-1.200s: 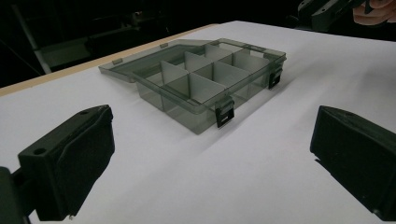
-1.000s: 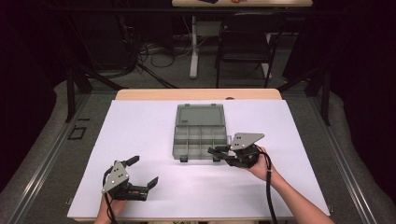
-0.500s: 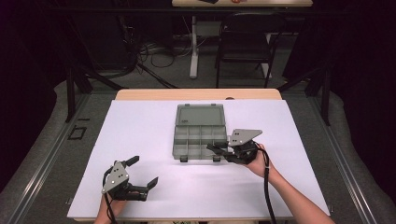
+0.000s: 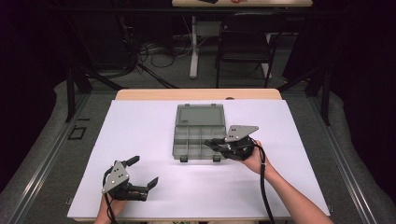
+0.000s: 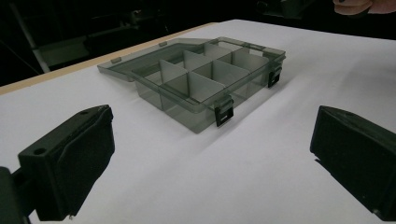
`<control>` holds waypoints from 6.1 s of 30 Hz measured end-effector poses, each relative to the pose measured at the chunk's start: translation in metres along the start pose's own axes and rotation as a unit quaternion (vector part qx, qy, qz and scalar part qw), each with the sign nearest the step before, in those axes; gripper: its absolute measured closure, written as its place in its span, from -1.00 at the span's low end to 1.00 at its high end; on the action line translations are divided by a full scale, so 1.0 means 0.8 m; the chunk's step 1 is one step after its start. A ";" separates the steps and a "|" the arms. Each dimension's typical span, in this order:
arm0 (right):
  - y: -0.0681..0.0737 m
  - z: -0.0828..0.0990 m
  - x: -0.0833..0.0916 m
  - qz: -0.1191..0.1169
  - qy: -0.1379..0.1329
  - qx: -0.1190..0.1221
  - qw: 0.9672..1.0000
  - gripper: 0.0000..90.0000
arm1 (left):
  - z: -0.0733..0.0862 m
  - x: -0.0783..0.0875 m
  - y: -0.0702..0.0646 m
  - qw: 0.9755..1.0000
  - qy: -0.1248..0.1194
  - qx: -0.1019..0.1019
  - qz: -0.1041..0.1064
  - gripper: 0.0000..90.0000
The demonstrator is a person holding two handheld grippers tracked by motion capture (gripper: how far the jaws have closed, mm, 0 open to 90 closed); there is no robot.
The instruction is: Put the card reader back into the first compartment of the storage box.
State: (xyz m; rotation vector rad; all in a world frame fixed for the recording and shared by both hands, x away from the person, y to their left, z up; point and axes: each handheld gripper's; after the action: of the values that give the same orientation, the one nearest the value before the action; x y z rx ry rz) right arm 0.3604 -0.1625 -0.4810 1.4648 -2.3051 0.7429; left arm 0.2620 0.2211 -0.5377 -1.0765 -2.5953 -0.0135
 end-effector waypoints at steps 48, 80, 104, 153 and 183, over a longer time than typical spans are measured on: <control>-0.022 -0.024 -0.043 0.005 0.015 -0.005 1.000 0.64 | 0.000 -0.001 0.000 1.000 0.002 -0.003 0.001 -1.00; -0.028 -0.050 -0.080 0.000 0.029 0.001 1.000 0.64 | 0.000 -0.002 -0.001 1.000 0.001 -0.002 0.003 -1.00; -0.040 -0.056 -0.117 0.008 0.060 -0.020 0.998 0.64 | 0.000 -0.002 -0.001 1.000 0.001 -0.001 0.002 -1.00; -0.045 -0.090 -0.188 0.052 0.168 -0.116 0.978 0.85 | -0.001 -0.002 -0.002 1.000 -0.001 -0.006 0.002 -0.99; -0.034 -0.068 -0.108 -0.022 0.152 -0.121 0.981 -0.68 | -0.001 0.000 0.000 1.000 0.002 -0.002 -0.008 -1.00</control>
State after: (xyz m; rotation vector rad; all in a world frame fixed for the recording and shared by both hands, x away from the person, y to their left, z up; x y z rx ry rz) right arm 0.4211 -0.0764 -0.4739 1.1985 -2.0433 0.6027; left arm 0.2622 0.2211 -0.5370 -1.0554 -2.6020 -0.0258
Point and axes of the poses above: each handheld gripper's, and its own axes: x roughly backward along the jaws, z roughly out of its underside, y roughly to its left, and after that the axes turned 9 degrees about x, right-handed
